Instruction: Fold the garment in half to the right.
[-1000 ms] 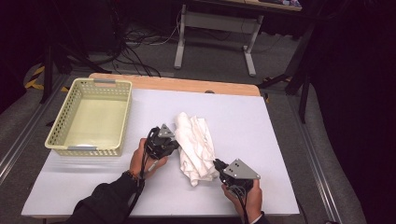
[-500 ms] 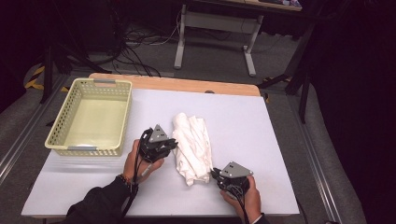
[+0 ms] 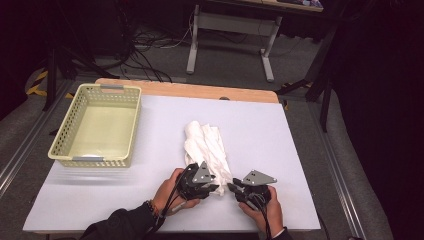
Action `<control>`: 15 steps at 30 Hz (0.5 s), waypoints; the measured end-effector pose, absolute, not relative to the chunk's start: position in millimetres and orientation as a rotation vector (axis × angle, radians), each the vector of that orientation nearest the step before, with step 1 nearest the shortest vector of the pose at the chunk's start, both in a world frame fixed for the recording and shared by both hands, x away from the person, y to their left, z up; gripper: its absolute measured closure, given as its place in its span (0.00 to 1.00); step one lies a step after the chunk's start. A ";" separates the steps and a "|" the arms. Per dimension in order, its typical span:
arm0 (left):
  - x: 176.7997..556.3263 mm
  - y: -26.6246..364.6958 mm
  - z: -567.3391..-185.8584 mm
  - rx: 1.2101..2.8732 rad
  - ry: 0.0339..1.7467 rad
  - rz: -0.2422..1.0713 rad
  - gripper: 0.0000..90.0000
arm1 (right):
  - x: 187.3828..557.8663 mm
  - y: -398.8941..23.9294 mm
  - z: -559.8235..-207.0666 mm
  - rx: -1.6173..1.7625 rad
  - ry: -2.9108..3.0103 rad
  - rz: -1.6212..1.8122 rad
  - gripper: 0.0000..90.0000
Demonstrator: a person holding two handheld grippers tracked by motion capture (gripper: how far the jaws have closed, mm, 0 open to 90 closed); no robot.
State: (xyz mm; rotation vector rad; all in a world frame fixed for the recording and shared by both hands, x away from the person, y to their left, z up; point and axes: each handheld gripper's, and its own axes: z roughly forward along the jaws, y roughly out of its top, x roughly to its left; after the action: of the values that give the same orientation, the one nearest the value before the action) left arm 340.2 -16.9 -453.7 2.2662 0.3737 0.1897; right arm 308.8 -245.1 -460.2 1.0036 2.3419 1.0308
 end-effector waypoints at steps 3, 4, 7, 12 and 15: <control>344.2 -11.3 -451.9 2.299 0.347 0.159 0.99 | 308.1 -244.5 -460.1 0.997 2.354 1.043 0.83; 344.9 -8.7 -450.9 2.305 0.334 0.156 0.99 | 307.3 -243.7 -460.1 0.990 2.366 1.053 0.84; 348.0 1.2 -450.1 2.302 0.334 0.143 1.00 | 302.4 -237.6 -460.5 0.937 2.387 1.052 0.93; 347.2 10.6 -444.4 2.299 0.324 0.142 1.00 | 297.9 -228.5 -460.8 0.884 2.416 1.043 0.93; 345.5 9.1 -445.0 2.302 0.324 0.146 1.00 | 298.1 -228.5 -459.1 0.879 2.429 1.038 0.84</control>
State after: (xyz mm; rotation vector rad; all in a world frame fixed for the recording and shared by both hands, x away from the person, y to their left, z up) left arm 345.5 9.1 -445.0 2.3016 0.3237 0.1458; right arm 298.1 -228.5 -459.1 0.8786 2.4294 1.0377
